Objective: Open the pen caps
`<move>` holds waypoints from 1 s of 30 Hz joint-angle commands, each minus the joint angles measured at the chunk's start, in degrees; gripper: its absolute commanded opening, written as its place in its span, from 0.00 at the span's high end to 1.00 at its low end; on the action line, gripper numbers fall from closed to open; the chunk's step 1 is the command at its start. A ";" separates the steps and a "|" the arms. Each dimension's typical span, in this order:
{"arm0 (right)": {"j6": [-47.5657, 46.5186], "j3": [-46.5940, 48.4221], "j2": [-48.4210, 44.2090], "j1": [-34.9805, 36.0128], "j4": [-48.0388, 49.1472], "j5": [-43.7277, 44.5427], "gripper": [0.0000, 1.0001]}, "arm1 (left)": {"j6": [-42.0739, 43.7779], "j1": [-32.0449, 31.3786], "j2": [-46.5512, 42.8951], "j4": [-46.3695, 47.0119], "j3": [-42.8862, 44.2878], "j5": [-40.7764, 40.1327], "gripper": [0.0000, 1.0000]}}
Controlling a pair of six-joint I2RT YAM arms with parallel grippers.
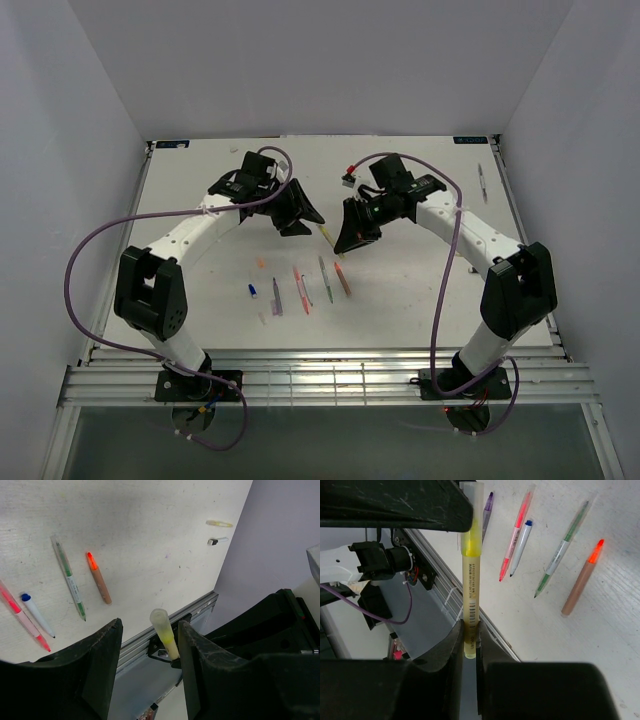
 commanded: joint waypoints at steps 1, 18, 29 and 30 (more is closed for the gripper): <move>1.42 2.66 -0.45 1.07 2.56 -2.12 0.92 | -1.31 -0.47 -2.36 1.96 0.18 0.83 0.41; 5.72 2.04 -0.01 3.53 7.66 -1.16 0.92 | -3.59 -2.14 -2.71 2.84 -1.23 1.27 0.66; 5.81 4.93 1.48 4.59 7.14 -0.63 0.73 | -4.03 -2.14 -3.94 3.45 -2.63 1.36 0.96; 5.73 5.64 2.44 4.59 6.78 -0.63 0.69 | -4.21 -2.14 -4.12 3.54 -2.81 1.27 0.98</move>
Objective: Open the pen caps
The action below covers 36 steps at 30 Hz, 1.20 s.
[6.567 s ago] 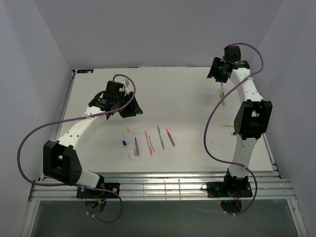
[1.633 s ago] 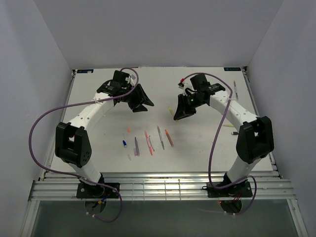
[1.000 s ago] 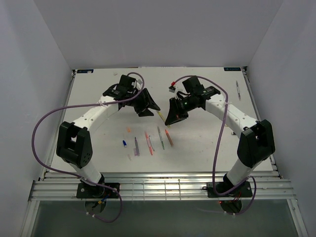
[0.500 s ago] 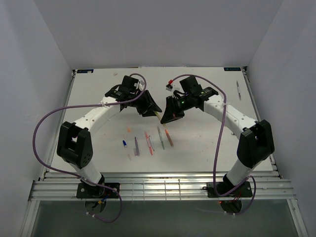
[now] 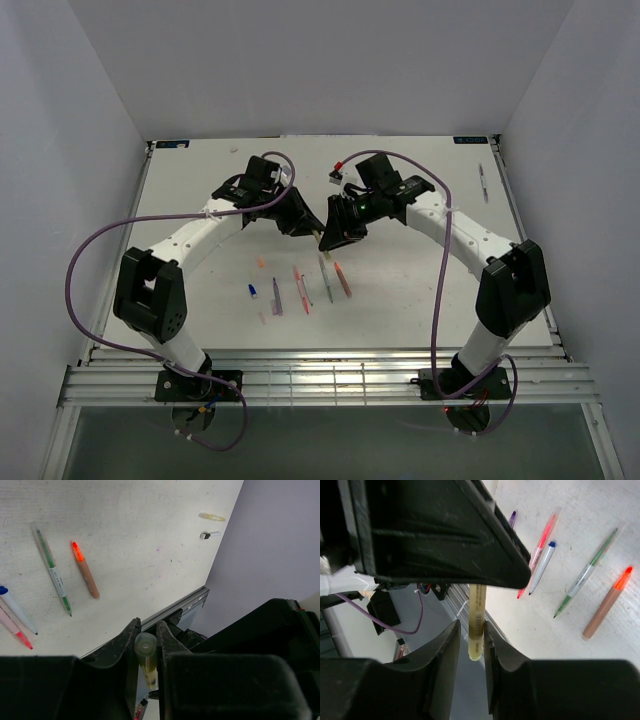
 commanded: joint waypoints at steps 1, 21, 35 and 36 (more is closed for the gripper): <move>-0.42 5.07 2.10 0.61 0.79 -1.13 0.68 | 0.23 -0.19 -3.77 0.68 -0.99 0.20 0.99; -11.83 9.56 4.56 12.63 -14.13 29.50 0.92 | -1.89 4.45 1.84 -4.49 6.37 -0.59 1.00; -10.71 -3.96 -3.34 9.68 -8.01 25.61 0.92 | 4.78 7.54 2.83 -6.08 8.33 -6.12 1.00; -10.61 -4.93 -3.52 7.06 -7.39 24.72 0.92 | 5.84 7.63 2.39 -6.52 6.58 -7.00 1.00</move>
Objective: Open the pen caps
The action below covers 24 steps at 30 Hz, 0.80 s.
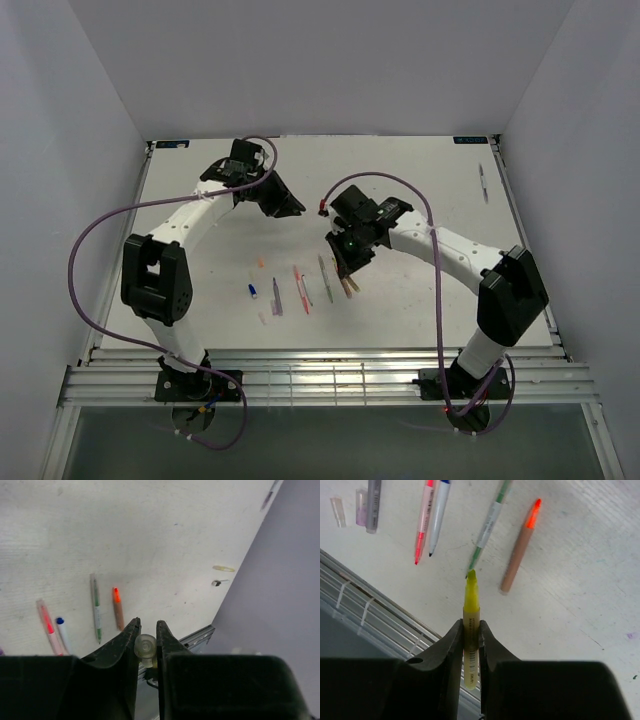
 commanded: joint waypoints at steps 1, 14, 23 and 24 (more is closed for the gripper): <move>1.26 -3.05 -3.52 -6.10 4.09 -7.51 0.92 | 4.84 -0.24 -4.76 -1.89 -3.75 -4.24 1.00; 0.73 -9.13 2.01 -12.44 10.68 -8.22 0.92 | 16.89 -0.06 -5.82 -14.11 -4.81 -24.11 0.96; 0.82 -11.77 3.94 -13.67 11.56 -6.28 0.92 | 20.32 3.10 -5.03 -17.02 -9.11 -39.94 0.93; 0.64 -11.94 4.12 -13.93 11.74 -6.19 0.92 | 20.67 3.62 -4.86 -16.50 -9.99 -40.29 0.93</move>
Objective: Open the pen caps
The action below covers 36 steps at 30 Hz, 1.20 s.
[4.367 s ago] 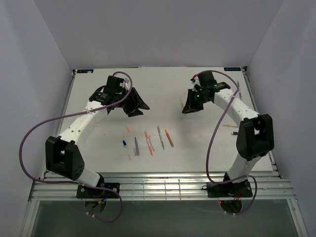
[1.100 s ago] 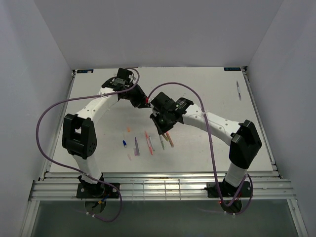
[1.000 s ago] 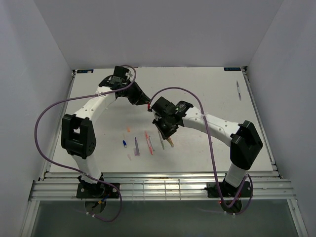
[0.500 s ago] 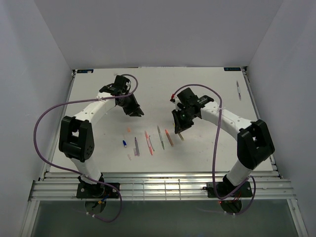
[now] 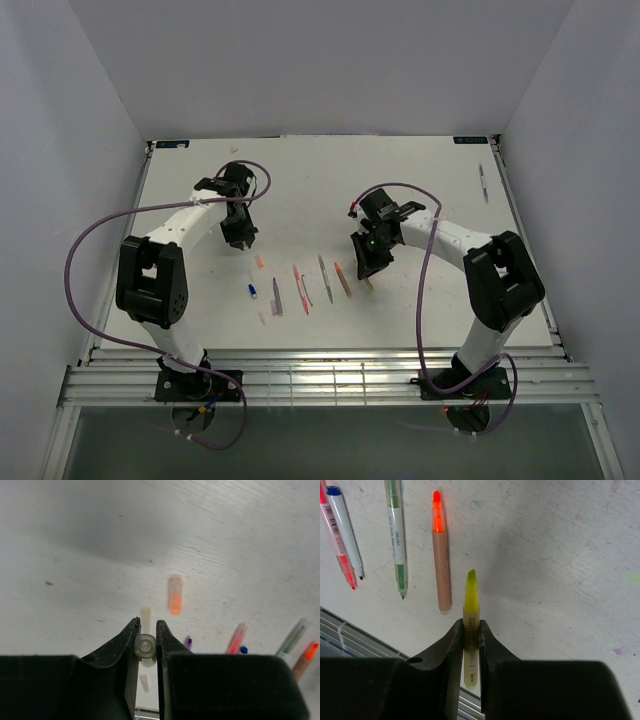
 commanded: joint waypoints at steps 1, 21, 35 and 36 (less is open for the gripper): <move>-0.15 -0.71 0.99 -0.60 1.66 0.67 0.92 | 2.44 1.68 -2.45 -0.30 -2.06 -6.79 0.93; -0.94 -0.45 4.95 -0.95 3.60 -2.23 0.79 | 4.82 2.65 7.57 4.19 -1.28 -3.28 0.84; -0.59 0.26 6.36 -1.04 3.68 -2.58 0.70 | 4.20 2.65 9.33 5.95 -4.00 0.06 0.65; -0.50 0.43 6.36 -0.95 3.68 -2.58 0.70 | 4.29 2.65 9.33 6.21 -4.17 0.06 0.65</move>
